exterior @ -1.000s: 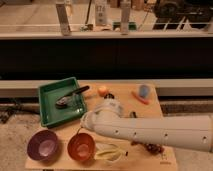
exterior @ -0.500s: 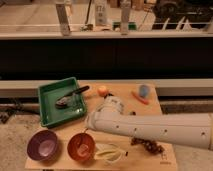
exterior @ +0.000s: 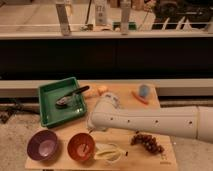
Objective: Place fork in red bowl
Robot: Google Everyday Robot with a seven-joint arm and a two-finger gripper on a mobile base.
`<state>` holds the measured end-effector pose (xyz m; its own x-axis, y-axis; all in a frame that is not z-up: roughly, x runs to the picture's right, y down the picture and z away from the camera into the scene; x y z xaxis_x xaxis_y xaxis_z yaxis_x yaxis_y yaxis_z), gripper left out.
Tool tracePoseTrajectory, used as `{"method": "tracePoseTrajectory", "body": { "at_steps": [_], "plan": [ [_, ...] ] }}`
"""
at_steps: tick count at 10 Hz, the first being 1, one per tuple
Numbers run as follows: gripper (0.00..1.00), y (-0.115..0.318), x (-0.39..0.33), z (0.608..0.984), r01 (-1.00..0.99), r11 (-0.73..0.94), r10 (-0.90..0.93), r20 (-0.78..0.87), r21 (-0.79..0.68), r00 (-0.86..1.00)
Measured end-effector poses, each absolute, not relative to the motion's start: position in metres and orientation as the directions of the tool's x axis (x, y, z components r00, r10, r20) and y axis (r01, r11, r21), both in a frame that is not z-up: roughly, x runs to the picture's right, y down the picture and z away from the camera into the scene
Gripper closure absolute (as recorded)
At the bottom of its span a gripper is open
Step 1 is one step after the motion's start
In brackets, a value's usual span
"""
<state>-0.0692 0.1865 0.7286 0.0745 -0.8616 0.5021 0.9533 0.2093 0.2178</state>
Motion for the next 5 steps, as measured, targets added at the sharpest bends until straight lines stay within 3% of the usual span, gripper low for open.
{"method": "tracePoseTrajectory", "body": {
  "at_steps": [5],
  "plan": [
    [0.20, 0.1788, -0.0765, 0.7196, 0.915, 0.289, -0.861, 0.494, 0.280, 0.121]
  ]
}}
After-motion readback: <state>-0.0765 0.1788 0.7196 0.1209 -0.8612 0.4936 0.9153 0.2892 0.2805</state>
